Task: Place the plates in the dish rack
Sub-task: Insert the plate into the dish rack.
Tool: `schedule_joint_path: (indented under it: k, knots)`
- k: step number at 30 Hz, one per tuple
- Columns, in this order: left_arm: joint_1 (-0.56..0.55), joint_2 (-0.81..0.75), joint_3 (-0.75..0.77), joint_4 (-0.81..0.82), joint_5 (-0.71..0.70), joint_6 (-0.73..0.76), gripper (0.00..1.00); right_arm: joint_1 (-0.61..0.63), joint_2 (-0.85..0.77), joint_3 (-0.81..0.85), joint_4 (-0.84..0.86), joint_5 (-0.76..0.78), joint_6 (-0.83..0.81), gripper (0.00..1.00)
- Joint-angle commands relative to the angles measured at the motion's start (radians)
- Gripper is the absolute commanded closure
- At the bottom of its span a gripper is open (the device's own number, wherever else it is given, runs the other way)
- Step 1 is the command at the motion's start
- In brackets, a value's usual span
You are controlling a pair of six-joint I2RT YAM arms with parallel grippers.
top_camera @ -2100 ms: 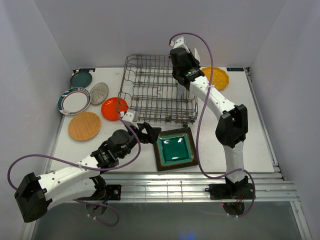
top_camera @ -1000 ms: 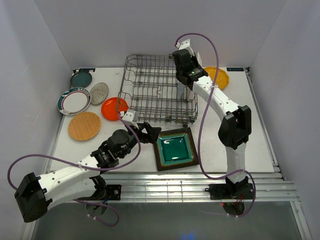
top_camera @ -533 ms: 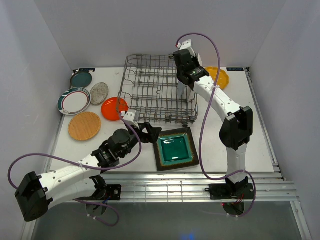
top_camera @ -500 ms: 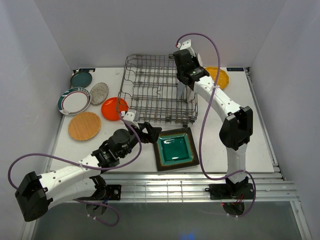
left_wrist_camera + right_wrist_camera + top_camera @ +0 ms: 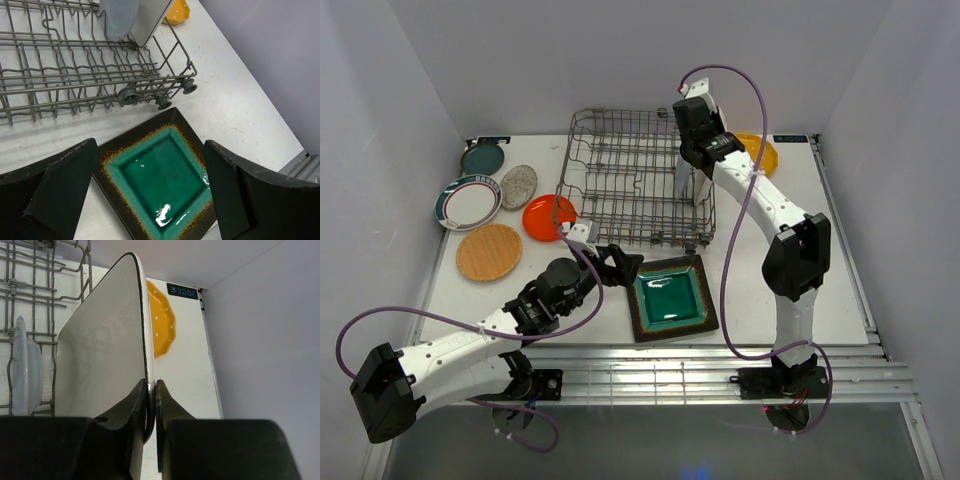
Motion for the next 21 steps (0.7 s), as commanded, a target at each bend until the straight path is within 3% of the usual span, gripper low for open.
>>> schedule_joint_path:
  k: [1, 12, 21]
  knots:
    - [0.003, -0.003, 0.035, -0.002, 0.001, -0.002, 0.02, 0.002, -0.090, 0.001, 0.094, -0.003, 0.055, 0.85]
    - [0.005, -0.003, 0.035, -0.002, -0.001, -0.002, 0.02, -0.001, -0.102, -0.010, 0.094, 0.002, 0.061, 0.56]
    - [0.005, -0.005, 0.035, -0.002, -0.002, -0.002, 0.02, -0.001, -0.112, -0.020, 0.094, -0.005, 0.070, 0.52]
